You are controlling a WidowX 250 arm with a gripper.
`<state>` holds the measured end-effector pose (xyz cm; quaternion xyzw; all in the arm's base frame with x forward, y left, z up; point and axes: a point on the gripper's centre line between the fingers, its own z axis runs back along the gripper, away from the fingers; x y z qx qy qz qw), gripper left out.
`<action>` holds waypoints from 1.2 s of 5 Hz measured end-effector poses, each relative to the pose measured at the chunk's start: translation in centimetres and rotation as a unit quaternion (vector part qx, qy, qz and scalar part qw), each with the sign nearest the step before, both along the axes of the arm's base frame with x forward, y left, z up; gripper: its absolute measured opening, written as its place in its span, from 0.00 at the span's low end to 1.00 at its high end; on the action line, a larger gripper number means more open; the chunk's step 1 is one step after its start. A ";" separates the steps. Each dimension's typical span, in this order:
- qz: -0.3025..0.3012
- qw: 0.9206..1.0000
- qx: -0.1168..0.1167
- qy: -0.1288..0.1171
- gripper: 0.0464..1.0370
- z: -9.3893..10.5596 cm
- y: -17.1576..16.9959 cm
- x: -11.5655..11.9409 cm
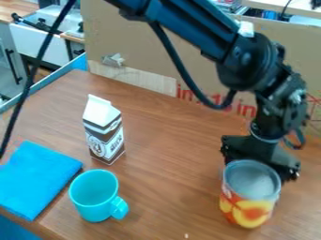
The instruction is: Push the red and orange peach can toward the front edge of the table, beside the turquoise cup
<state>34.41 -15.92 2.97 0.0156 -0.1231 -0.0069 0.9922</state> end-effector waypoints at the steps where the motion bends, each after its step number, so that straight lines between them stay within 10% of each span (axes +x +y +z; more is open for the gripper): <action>1: 0.009 1.000 -0.008 -0.011 0.97 1.2 -0.2 -3.4; 6: 0.026 1.000 -0.017 0.001 0.97 4.3 2.3 -7.8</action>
